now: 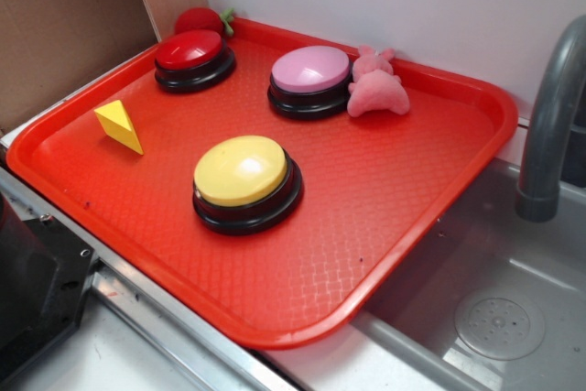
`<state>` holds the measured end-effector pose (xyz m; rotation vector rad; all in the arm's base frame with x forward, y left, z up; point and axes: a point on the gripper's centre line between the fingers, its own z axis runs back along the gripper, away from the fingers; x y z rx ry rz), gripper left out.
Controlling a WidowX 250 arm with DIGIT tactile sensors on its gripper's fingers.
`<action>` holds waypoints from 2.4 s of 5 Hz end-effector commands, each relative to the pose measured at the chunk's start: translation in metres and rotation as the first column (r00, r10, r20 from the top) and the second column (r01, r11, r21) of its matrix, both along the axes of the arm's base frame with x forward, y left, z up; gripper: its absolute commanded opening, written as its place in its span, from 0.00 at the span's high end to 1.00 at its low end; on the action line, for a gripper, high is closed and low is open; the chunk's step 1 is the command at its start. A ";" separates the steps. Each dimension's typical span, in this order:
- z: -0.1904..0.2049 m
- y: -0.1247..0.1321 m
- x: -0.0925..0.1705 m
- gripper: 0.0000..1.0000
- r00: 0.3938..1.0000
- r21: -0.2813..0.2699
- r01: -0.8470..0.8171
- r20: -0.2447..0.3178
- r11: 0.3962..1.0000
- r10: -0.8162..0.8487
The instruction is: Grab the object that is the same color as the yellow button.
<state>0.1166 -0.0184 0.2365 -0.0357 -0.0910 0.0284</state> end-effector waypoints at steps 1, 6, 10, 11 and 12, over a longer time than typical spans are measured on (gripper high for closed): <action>0.000 0.000 0.000 0.00 1.000 0.000 0.000 0.000 1.000 0.000; -0.056 0.085 0.022 0.00 0.626 0.096 -0.779 0.091 0.619 0.774; -0.159 0.130 0.055 0.00 0.339 0.039 -0.941 0.171 0.337 0.925; -0.180 0.121 0.074 0.00 0.362 0.012 -0.931 0.140 0.364 0.922; -0.205 0.111 0.083 0.00 0.397 0.026 -0.918 0.131 0.397 0.909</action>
